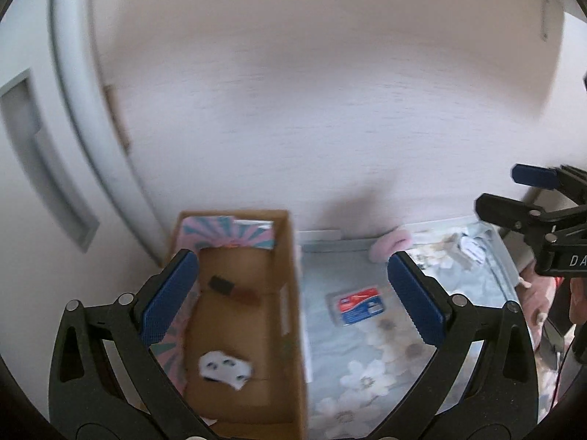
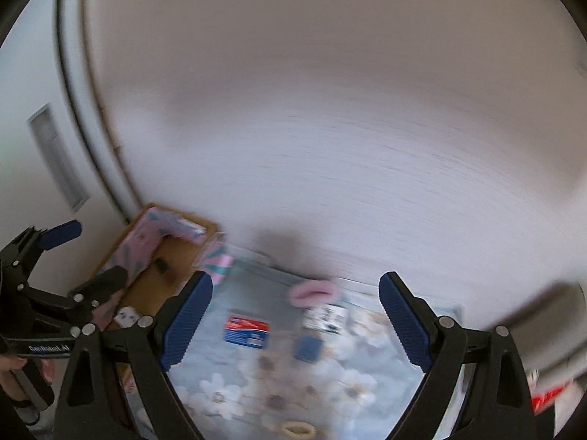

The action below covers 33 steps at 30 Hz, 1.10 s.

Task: Organize objects
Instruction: 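Grasp the red floss box with the left tool while the right tool grasps the white floss box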

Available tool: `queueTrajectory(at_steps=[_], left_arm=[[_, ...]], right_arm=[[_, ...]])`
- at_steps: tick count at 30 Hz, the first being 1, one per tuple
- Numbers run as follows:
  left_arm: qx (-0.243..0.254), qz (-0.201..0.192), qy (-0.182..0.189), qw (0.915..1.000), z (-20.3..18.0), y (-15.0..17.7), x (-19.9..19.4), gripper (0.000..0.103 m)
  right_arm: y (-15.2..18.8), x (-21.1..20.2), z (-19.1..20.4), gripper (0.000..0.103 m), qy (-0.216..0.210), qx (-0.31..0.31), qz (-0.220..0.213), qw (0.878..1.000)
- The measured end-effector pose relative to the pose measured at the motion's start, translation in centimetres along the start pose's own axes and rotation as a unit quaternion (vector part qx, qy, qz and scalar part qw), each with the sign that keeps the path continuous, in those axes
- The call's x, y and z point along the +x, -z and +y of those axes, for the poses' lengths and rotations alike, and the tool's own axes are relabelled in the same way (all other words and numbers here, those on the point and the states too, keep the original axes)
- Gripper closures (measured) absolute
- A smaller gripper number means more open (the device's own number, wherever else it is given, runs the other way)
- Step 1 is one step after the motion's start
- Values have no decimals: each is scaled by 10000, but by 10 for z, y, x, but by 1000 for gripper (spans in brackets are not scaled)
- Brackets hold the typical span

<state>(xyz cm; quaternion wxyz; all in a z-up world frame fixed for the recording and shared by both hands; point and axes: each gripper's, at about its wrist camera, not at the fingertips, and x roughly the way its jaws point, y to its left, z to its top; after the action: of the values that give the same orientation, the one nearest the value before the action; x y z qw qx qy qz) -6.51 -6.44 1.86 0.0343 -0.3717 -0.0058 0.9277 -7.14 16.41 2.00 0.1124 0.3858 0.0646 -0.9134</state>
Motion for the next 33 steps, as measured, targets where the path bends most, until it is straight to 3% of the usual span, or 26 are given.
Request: queueTrajectory(at_steps=[5,14,25,33], left_arm=[[133,131,342,9992,-22,-1,11,0],[178,396,603,9972,-52,4,33,0],[37,830,319,9960,-81,31,65,0],[-365,1087,-29,9934,-97,74,100,0]], right_arm=[[22,-14,-35,12,326,386,-98,9987],[45,-26,-72,12,575,671,-301,9956],[84,4,-100,12,410,602,-7,9973],[112,50,-121,12,234,430,115,9987]])
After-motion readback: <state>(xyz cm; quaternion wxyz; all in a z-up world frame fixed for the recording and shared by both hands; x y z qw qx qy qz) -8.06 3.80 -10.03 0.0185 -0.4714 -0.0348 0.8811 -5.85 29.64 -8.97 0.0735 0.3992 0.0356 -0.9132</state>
